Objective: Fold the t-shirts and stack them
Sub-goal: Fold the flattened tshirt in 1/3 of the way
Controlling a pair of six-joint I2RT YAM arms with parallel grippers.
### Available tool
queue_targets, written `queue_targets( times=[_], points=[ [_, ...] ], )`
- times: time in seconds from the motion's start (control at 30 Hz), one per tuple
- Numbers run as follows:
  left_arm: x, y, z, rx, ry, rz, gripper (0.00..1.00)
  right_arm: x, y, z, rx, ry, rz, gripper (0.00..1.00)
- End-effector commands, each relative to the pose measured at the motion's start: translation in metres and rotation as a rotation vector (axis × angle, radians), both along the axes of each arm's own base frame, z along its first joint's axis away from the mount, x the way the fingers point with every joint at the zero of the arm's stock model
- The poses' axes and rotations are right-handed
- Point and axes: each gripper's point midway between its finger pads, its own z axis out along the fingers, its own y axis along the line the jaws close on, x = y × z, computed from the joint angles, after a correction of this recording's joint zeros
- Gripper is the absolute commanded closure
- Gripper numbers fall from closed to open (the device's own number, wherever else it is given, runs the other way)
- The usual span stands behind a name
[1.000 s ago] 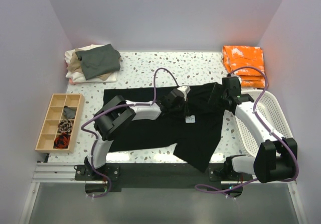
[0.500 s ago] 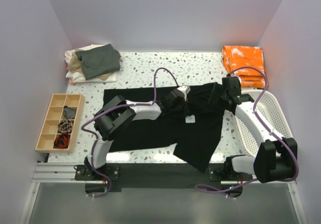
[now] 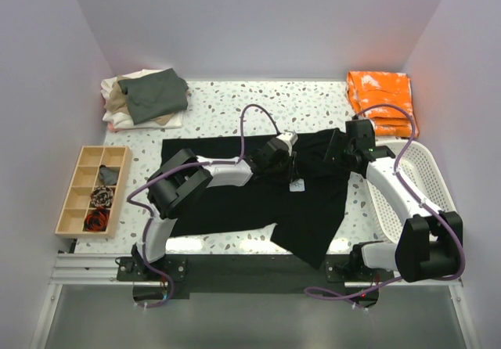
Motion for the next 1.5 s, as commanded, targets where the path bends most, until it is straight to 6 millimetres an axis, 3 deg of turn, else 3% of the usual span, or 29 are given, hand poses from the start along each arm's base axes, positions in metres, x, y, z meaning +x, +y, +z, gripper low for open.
queue_targets(
  times=[0.0,0.23,0.33,0.5,0.77,1.13,1.23,1.27,1.33,1.47],
  points=[
    [0.012,-0.018,0.015,-0.051,-0.036,0.004,0.65,0.007,0.000,0.002,-0.005,-0.027,0.015,0.25],
    [0.018,-0.025,0.010,-0.061,-0.033,0.016,0.68,0.007,-0.001,-0.001,-0.008,-0.019,0.016,0.25],
    [0.019,-0.027,0.007,-0.064,-0.030,0.013,0.84,0.007,0.000,-0.002,-0.007,-0.016,0.019,0.25],
    [0.021,-0.029,0.001,-0.056,-0.026,0.020,1.00,0.007,-0.001,-0.004,-0.015,-0.013,0.019,0.25],
    [0.022,-0.029,0.010,-0.063,-0.045,0.012,1.00,0.010,0.012,-0.020,0.037,0.030,0.072,0.28],
    [0.022,-0.026,0.033,-0.080,-0.087,0.005,1.00,0.014,0.026,-0.050,0.099,0.114,0.108,0.57],
    [0.024,-0.027,0.035,-0.083,-0.094,0.002,1.00,0.015,0.027,-0.055,0.101,0.119,0.106,0.78],
    [0.023,-0.027,0.036,-0.087,-0.094,-0.002,1.00,0.015,0.027,-0.056,0.101,0.122,0.108,0.90],
    [0.023,-0.027,0.039,-0.089,-0.096,-0.004,1.00,0.014,0.026,-0.056,0.099,0.122,0.105,1.00],
    [0.019,-0.028,0.046,-0.097,-0.100,-0.024,1.00,0.009,0.032,-0.050,0.124,0.115,0.134,1.00]
  ],
)
